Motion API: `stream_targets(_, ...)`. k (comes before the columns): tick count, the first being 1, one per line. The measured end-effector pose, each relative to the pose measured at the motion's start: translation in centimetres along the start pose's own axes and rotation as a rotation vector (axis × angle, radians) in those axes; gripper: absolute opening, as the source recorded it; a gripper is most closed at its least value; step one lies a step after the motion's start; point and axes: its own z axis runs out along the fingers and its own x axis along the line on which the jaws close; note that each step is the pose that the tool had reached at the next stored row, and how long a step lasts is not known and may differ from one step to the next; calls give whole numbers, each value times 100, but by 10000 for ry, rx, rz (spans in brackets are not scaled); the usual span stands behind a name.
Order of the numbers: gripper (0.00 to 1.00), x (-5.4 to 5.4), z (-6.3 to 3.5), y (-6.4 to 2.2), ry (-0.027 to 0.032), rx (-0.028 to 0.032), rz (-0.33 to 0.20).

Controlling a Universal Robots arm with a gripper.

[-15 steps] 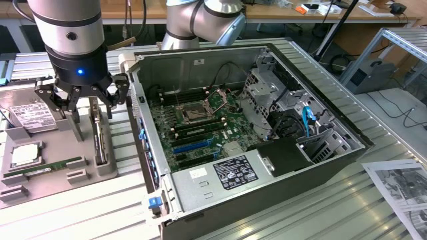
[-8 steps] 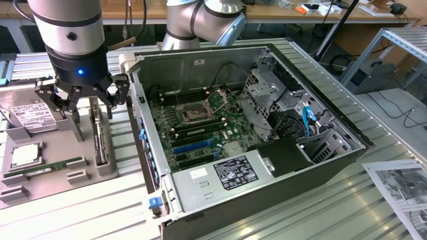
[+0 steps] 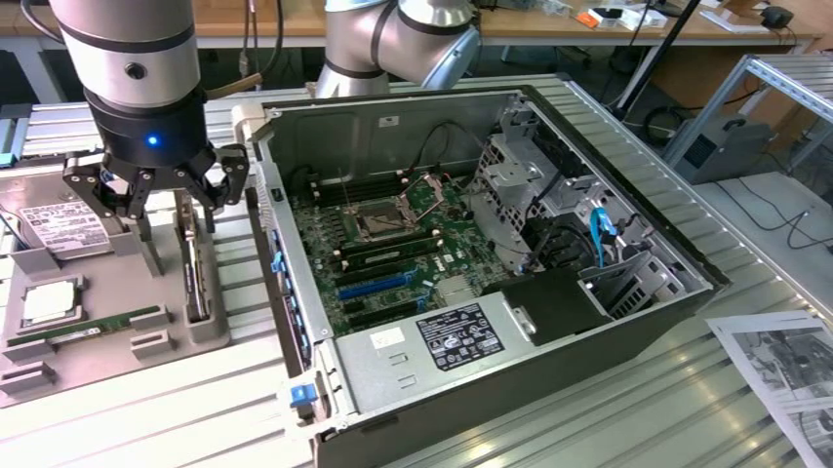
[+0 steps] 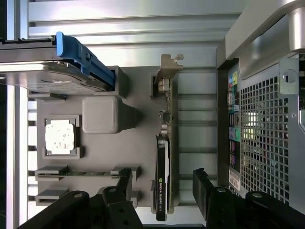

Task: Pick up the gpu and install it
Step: 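Pick up the gpu and move the gpu toward the slot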

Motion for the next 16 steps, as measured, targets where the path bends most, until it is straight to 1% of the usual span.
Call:
stream_targets(6,63,0,6,0,5,0,0)
stream_targets(8,63,-3,46,-3,49,0,4)
stream_targets(16,63,-8,122,-9,141,0,10)
